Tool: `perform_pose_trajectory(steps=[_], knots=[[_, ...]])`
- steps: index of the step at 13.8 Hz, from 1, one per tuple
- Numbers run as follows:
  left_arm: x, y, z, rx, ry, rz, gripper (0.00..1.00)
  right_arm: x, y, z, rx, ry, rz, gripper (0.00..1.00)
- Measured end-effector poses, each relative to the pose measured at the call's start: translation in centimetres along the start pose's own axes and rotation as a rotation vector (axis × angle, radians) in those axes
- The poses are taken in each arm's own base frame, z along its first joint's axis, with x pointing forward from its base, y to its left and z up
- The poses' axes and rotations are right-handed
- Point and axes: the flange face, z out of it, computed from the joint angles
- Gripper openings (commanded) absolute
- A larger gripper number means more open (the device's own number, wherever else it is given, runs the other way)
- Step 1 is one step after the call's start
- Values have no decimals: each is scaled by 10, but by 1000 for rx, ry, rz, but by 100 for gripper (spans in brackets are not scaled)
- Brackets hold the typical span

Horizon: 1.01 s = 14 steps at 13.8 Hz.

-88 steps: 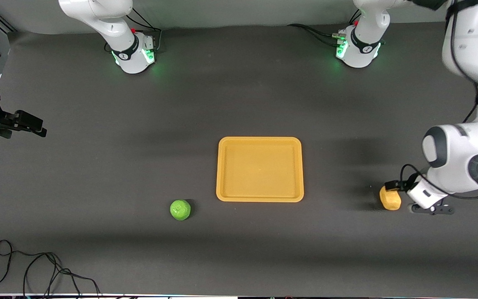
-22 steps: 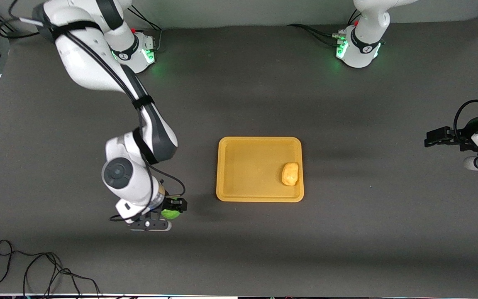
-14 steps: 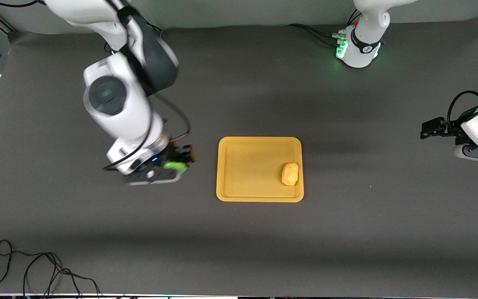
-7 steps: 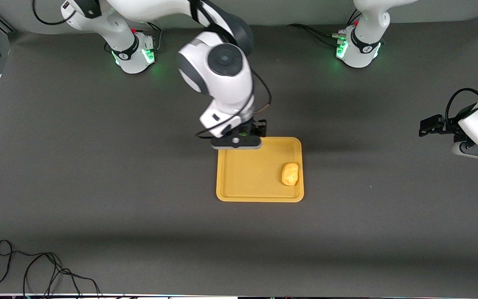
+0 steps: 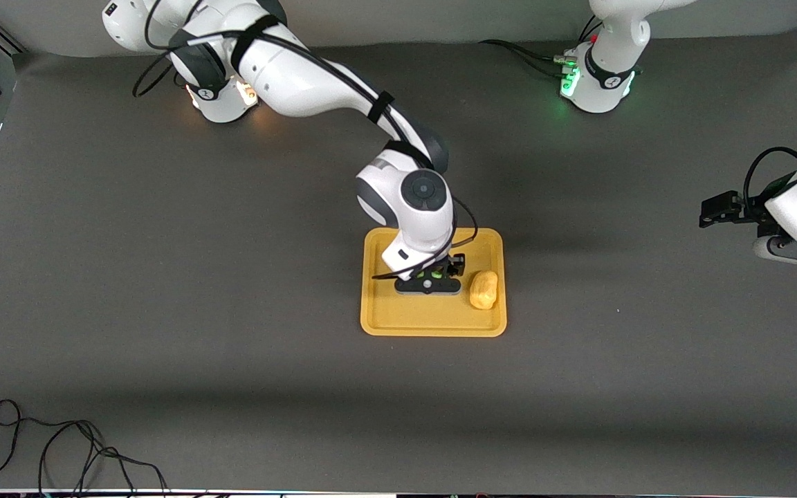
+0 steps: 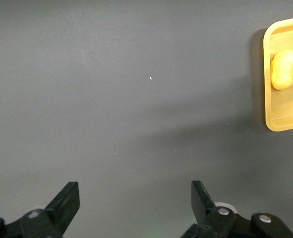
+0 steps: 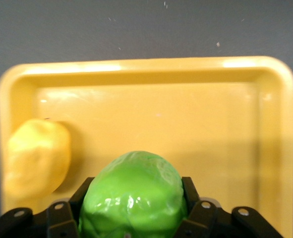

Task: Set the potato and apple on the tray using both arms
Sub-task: 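Lower the apple onto the tray beside the potato and open the right gripper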

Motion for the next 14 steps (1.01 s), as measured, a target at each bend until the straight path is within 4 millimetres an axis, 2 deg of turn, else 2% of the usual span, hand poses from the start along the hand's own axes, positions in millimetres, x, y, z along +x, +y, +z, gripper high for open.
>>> perform_pose_trajectory(steps=[2,7,8,9,12,14], knots=[[0,0,0,0,0,1,100,-1,0,20,2,8,-3,60],[0,0,1,-1,-2,1,100,-2,3,47,-1,27,-12,61],[0,0,2,-1,-4,1,100,0,5,49,-4,29,-9,67],[0,-1,4,-2,-7,2,100,3,8,50,-6,32,-6,98],[0,-1,6,-3,-10,1,100,10,10,46,7,49,2,100],[0,-1,7,-4,-12,1,100,13,5,33,23,62,15,100]])
